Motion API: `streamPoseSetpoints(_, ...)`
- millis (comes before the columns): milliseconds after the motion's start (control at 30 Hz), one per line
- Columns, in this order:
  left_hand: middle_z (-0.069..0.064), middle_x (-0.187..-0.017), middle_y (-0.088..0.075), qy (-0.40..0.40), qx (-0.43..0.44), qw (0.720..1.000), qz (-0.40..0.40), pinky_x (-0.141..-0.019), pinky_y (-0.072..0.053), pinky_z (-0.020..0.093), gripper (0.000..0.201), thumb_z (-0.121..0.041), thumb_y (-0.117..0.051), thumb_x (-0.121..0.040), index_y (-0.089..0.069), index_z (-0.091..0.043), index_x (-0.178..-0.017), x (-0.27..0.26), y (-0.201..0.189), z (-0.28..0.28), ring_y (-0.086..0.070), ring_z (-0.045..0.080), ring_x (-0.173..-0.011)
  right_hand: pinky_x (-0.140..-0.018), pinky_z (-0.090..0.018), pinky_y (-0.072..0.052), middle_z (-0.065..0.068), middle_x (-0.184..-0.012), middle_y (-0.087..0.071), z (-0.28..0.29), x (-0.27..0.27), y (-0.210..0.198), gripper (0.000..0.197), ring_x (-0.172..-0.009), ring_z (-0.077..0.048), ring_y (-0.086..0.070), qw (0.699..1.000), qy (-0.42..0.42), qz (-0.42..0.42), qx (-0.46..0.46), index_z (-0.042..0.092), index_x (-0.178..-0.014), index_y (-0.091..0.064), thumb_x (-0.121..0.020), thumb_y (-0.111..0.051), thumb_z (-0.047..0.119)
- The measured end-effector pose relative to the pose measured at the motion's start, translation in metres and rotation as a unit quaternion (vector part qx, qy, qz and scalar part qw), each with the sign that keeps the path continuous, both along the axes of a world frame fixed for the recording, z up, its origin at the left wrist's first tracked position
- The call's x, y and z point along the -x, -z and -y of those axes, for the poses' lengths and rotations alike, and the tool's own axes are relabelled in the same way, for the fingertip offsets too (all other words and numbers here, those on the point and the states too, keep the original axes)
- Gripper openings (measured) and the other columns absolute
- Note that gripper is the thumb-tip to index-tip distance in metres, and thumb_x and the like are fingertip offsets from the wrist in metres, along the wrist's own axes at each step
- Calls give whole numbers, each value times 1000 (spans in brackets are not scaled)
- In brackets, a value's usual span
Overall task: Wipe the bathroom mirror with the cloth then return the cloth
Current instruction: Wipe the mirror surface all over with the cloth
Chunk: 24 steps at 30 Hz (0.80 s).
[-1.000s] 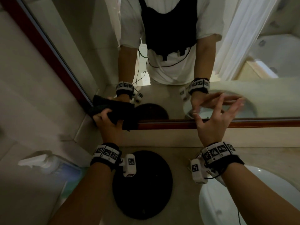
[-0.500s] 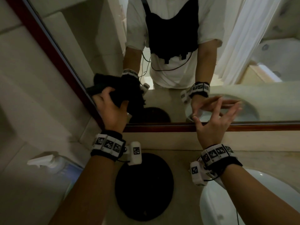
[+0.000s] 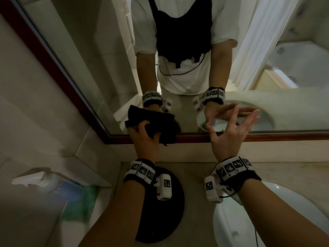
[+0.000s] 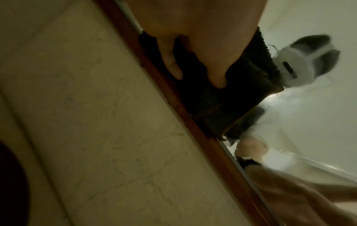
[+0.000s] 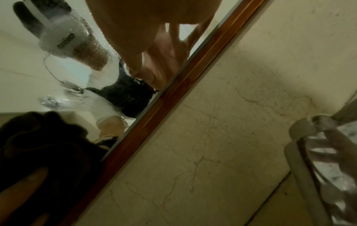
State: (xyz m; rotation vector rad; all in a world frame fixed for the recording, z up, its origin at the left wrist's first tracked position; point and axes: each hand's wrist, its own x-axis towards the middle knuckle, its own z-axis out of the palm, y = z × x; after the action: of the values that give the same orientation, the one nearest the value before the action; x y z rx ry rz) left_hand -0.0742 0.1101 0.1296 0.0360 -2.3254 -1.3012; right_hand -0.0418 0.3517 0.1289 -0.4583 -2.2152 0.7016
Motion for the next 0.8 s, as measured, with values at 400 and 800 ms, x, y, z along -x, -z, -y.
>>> streamPoseSetpoints(400, 17, -134, -31, -71, -15, 997, 25, -102, -46, 48, 53, -4, -75, -79, -44, -14, -122, 13, -6, 68, -45, 35, -118, -118, -55, -6, -34, -158, 1, 0, -3, -1, 109, -146, -50, 2, 1000, 0, -5, -3, 21, -157, -17, -72, -79, 51)
streamPoseSetpoints(800, 9, -131, -34, -72, -19, 997, -5, -96, -51, 44, 55, -7, -78, -75, -45, -16, -118, 8, -70, 80, -49, 34, -112, -119, -55, -17, -18, -162, -2, 0, -18, -33, 95, -150, -38, -5, 998, 14, 29, 48, 38, -152, -19, -76, -77, 43)
